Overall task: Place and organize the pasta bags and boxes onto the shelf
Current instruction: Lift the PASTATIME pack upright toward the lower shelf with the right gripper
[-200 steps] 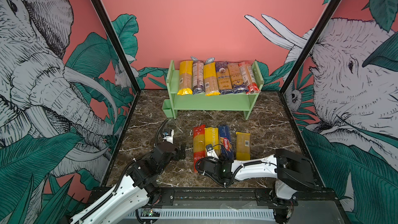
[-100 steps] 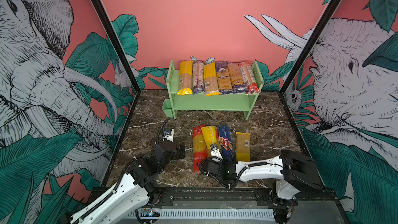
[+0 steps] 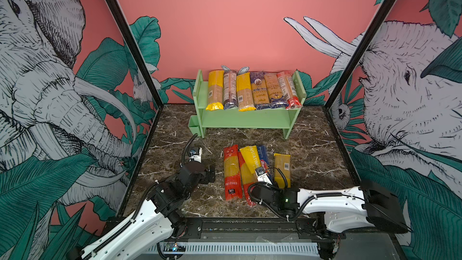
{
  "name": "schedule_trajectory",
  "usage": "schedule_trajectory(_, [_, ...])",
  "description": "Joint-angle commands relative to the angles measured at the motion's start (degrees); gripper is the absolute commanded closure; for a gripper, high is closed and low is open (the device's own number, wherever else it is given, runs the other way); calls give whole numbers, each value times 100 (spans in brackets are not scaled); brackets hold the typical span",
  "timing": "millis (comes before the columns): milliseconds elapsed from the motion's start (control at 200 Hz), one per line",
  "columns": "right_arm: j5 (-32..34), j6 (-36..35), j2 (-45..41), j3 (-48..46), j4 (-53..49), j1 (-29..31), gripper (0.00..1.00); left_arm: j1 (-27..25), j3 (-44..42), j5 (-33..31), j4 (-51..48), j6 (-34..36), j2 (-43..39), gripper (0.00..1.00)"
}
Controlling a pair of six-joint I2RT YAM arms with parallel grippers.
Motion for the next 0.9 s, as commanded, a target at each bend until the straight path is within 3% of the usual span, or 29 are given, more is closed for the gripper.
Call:
schedule_trajectory(0, [433,-400,-625,19,481,-280,100,-21,195,-69,44,105,60,0])
schedule_trajectory(300, [-200,-1201,-1366,215,441,-1577,100,-22,278,39,340,215,394,1])
schedule_trajectory(895, [-1491,-2236,-176,1479,1256,-3727,100,-22,567,-64,507,578,534,1])
